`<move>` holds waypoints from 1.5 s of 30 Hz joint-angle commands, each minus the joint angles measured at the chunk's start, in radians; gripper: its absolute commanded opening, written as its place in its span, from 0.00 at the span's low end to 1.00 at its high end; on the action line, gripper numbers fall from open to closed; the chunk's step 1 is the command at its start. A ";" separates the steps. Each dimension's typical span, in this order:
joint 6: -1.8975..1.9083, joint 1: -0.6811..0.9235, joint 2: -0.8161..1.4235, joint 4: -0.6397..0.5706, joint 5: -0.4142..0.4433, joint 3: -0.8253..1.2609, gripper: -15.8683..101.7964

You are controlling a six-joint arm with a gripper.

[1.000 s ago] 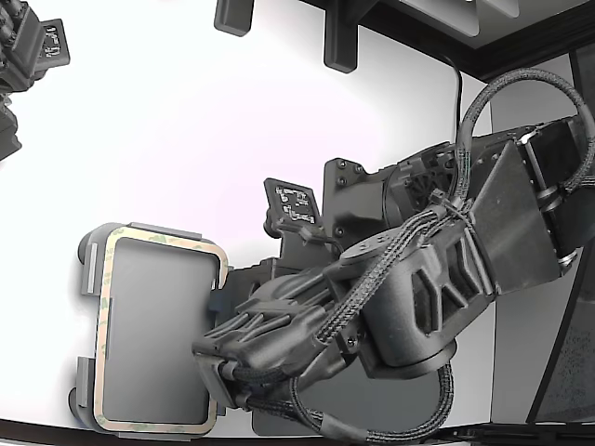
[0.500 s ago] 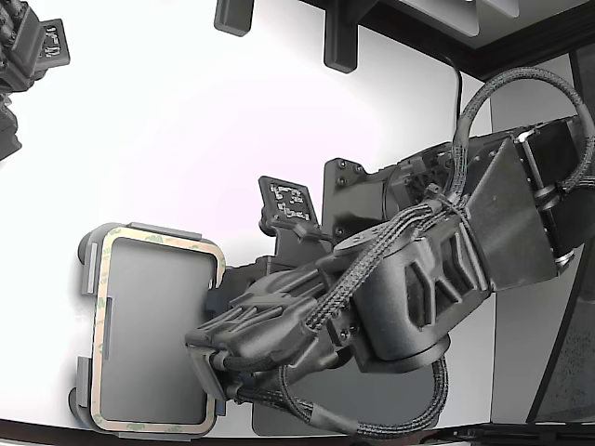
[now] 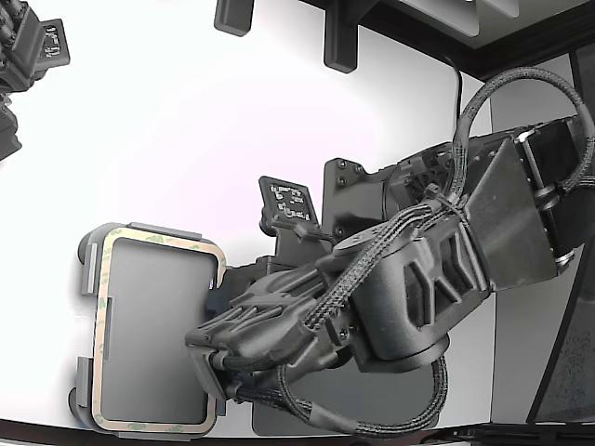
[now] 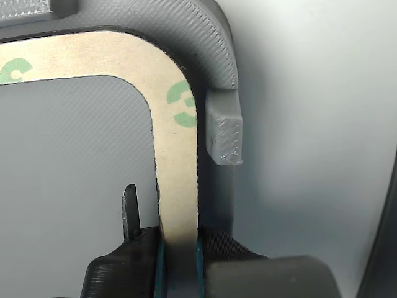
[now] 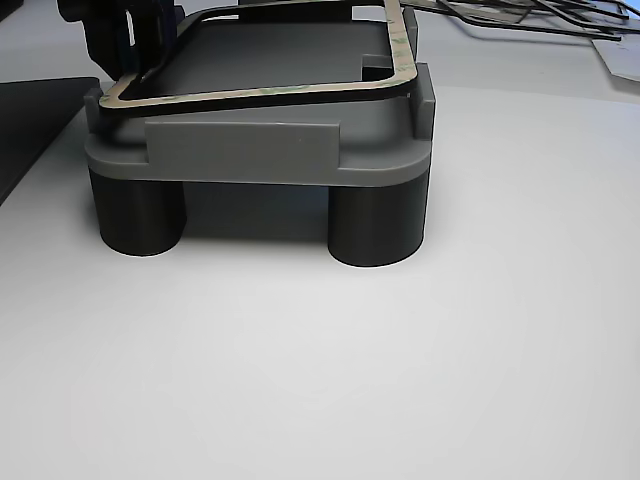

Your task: Move top rectangular frame to the holder.

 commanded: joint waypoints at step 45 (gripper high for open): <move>-1.917 -0.442 1.170 -0.523 0.084 0.838 0.98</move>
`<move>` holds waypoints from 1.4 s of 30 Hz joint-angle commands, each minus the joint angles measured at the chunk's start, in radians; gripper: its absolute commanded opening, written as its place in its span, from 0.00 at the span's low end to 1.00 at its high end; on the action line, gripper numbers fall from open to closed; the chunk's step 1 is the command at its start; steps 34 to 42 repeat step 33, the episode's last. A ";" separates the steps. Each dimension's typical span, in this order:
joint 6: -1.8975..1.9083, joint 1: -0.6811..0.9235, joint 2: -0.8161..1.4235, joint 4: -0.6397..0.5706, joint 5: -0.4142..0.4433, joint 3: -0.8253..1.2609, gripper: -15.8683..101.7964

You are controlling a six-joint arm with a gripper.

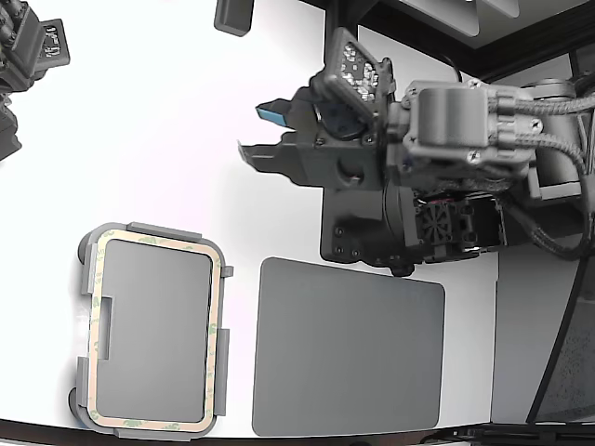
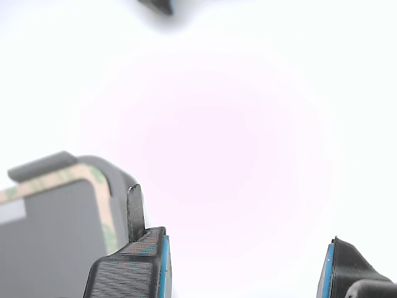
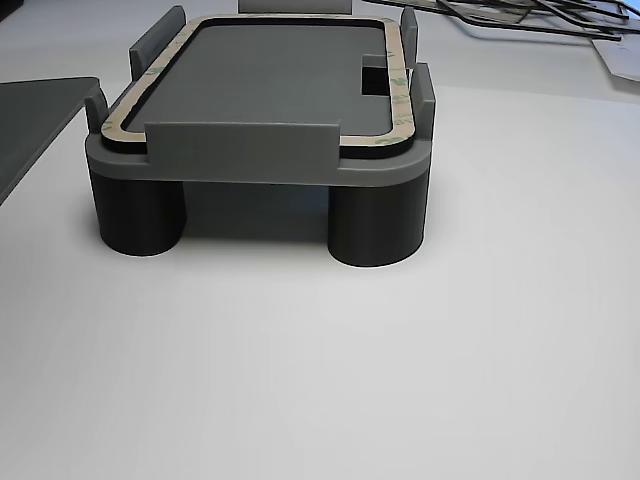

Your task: Move top rectangular frame to the holder.

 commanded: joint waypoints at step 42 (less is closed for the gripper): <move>-0.290 -0.147 0.724 -0.193 -0.101 0.664 0.98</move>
